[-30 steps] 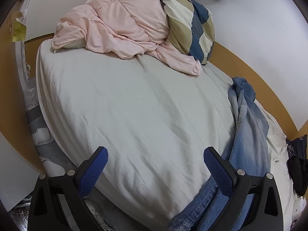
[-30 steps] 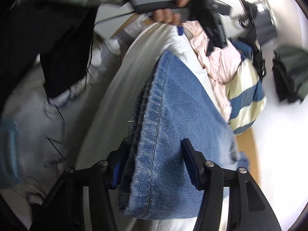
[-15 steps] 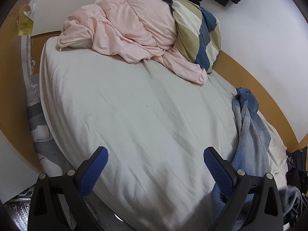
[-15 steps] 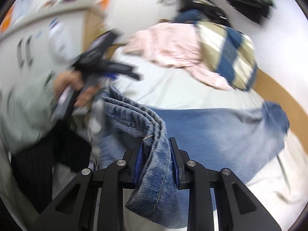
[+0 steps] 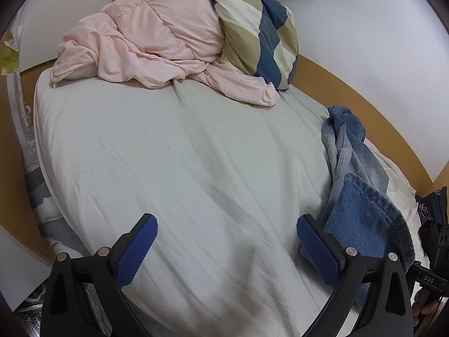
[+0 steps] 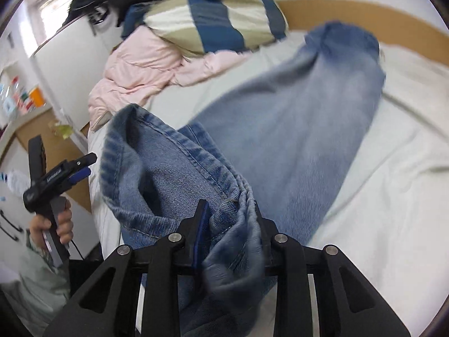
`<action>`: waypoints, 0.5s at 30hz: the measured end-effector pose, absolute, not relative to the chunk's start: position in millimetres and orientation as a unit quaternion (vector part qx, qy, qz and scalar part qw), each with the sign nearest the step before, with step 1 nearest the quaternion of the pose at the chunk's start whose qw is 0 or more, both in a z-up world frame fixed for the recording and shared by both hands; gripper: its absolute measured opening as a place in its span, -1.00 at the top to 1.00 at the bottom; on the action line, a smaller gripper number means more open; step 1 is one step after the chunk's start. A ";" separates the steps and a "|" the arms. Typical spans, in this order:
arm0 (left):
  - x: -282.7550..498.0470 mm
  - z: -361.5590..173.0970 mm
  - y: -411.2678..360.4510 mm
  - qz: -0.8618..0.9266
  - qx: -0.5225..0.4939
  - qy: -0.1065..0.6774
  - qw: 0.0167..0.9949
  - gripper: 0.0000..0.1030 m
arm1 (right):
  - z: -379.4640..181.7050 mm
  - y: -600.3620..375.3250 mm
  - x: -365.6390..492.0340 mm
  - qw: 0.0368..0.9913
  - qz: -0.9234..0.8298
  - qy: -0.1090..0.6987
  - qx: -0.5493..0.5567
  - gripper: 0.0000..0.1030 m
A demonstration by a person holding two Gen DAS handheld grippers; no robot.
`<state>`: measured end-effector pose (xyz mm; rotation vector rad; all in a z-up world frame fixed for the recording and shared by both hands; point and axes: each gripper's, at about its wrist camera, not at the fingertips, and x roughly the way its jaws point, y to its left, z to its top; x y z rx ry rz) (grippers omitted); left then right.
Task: Fold clothes
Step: 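Lift the hems with the right gripper, fold them toward the waistband, release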
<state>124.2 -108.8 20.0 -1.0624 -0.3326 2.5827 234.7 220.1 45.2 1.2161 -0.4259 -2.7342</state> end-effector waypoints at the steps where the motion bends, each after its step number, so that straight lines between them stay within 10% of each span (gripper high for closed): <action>1: 124.0 20.1 -102.4 0.905 -0.373 -0.113 0.167 -0.95 | 40.2 227.5 231.0 0.055 -0.897 -0.159 0.410 0.32; 5: 125.0 23.4 -72.5 0.905 -0.372 -0.092 0.184 -0.95 | 38.2 245.8 234.7 0.024 -0.891 -0.209 0.402 -0.15; 15: 126.2 42.1 33.0 0.910 -0.335 0.009 0.245 -0.95 | 105.6 215.6 287.2 0.079 -0.933 -0.101 0.335 -0.17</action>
